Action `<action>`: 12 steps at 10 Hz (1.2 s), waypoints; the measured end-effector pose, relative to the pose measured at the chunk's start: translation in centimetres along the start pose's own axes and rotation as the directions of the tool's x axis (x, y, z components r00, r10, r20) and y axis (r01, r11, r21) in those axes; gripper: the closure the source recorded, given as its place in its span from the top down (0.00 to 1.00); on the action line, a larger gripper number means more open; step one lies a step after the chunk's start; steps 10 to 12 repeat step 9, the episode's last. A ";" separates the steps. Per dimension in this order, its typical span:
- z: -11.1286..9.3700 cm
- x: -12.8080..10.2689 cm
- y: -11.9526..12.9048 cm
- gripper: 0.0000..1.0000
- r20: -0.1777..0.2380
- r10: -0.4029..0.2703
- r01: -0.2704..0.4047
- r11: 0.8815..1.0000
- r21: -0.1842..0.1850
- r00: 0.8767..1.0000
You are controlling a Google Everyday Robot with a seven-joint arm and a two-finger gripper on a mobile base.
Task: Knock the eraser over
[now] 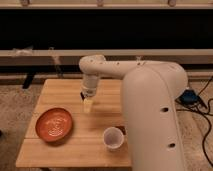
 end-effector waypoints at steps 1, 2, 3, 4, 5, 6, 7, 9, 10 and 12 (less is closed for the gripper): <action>-0.3 -0.7 -0.2 0.80 0.011 -0.016 0.016 1.000 0.013 1.000; -0.8 -1.8 -0.5 0.80 0.028 -0.041 0.040 0.999 0.031 0.999; -1.5 -2.6 -0.8 0.80 0.045 -0.058 0.056 0.997 0.051 0.997; -2.5 -3.1 -1.0 0.80 0.062 -0.068 0.063 0.995 0.073 0.996; -3.4 -3.4 -1.2 0.80 0.077 -0.074 0.067 0.994 0.092 0.994; -4.9 -3.7 -1.5 0.80 0.105 -0.086 0.073 0.990 0.124 0.991; -5.2 -3.5 -1.6 0.80 0.111 -0.086 0.071 0.989 0.131 0.990; -5.1 -3.9 -1.5 0.80 0.112 -0.092 0.077 0.989 0.128 0.989; -5.1 -3.9 -1.5 0.80 0.112 -0.092 0.077 0.989 0.128 0.989; -5.1 -3.9 -1.5 0.80 0.112 -0.092 0.077 0.989 0.128 0.989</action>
